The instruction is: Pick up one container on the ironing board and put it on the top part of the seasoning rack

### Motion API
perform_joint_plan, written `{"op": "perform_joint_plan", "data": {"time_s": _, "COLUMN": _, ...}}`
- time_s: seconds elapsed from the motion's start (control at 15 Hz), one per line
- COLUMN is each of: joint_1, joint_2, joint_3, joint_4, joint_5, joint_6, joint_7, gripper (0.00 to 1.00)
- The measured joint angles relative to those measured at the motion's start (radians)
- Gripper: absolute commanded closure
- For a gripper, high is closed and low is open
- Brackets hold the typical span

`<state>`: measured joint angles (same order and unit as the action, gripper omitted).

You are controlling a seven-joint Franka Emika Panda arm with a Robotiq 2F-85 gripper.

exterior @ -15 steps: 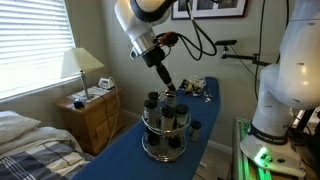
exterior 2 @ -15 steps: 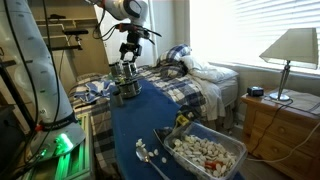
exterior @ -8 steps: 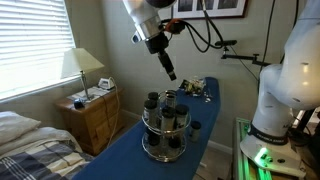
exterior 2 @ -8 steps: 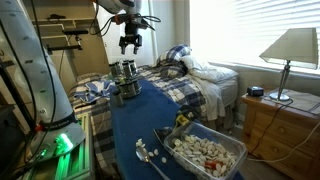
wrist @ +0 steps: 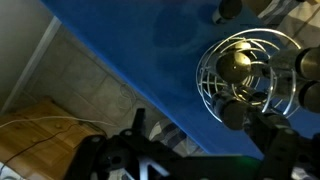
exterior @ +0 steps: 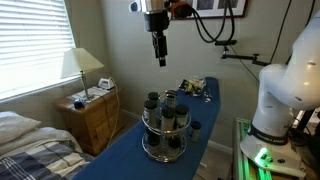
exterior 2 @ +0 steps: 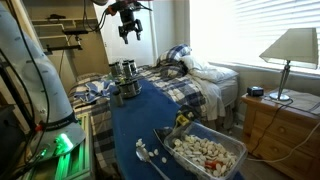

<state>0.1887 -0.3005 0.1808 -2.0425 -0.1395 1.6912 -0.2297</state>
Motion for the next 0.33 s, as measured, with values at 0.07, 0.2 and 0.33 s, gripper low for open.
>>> {"op": "perform_joint_plan", "data": {"time_s": 0.07, "joint_1": 0.000, "joint_2": -0.012, "joint_3": 0.000, "joint_4": -0.004, "joint_5": 0.002, "joint_6": 0.018, "joint_7": 0.008, "gripper": 0.00}}
{"op": "perform_joint_plan", "data": {"time_s": 0.2, "joint_1": 0.000, "joint_2": -0.027, "joint_3": -0.001, "joint_4": -0.011, "joint_5": 0.004, "joint_6": 0.035, "joint_7": 0.016, "gripper": 0.00}}
{"op": "perform_joint_plan", "data": {"time_s": 0.33, "joint_1": 0.000, "joint_2": -0.031, "joint_3": -0.001, "joint_4": -0.018, "joint_5": 0.004, "joint_6": 0.039, "joint_7": 0.019, "gripper": 0.00}}
